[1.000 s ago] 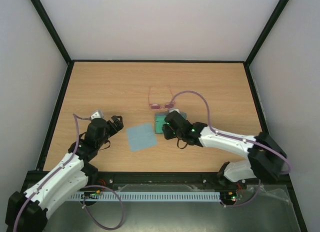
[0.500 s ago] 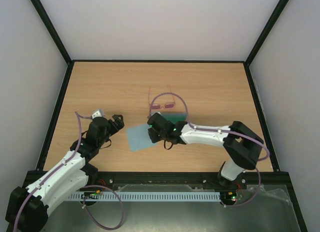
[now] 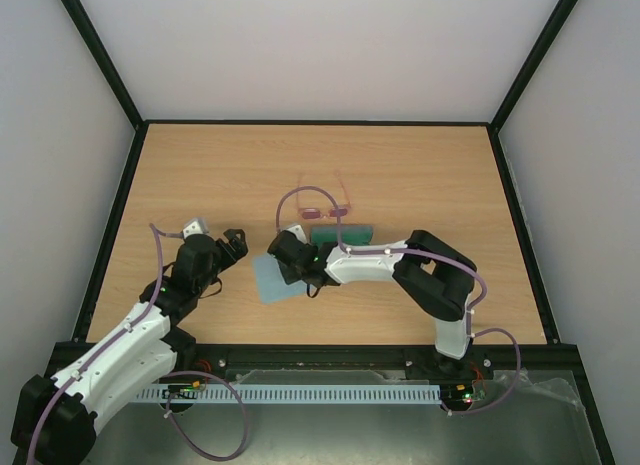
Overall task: Organize the sunglasses
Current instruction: Adjust the sunglasses case at the center of the board.
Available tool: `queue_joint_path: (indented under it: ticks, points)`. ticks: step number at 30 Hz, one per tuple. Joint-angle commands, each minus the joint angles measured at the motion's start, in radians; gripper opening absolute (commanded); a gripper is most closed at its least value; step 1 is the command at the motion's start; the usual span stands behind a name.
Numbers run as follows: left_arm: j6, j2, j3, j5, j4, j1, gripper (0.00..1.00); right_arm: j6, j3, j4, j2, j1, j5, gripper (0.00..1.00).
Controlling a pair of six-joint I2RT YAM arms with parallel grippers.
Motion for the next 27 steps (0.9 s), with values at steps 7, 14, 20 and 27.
queue_joint_path:
  ticks: [7, 14, 20, 27]
  points:
    - [0.024, -0.016, 0.015, -0.018, -0.007, 0.01, 1.0, 0.026, -0.074, -0.005, -0.051, -0.067, 0.072, 0.22]
    - [0.021, -0.016, 0.011, -0.011, -0.002, 0.01, 1.0, 0.037, -0.146, -0.001, -0.095, -0.085, 0.086, 0.22]
    - [0.015, -0.023, 0.011, -0.006, -0.002, 0.01, 1.0, 0.034, -0.199, 0.012, -0.141, -0.122, 0.092, 0.23]
    - [0.013, -0.032, 0.013, 0.003, -0.011, 0.01, 0.99, 0.018, -0.191, 0.027, -0.131, -0.157, 0.093, 0.23]
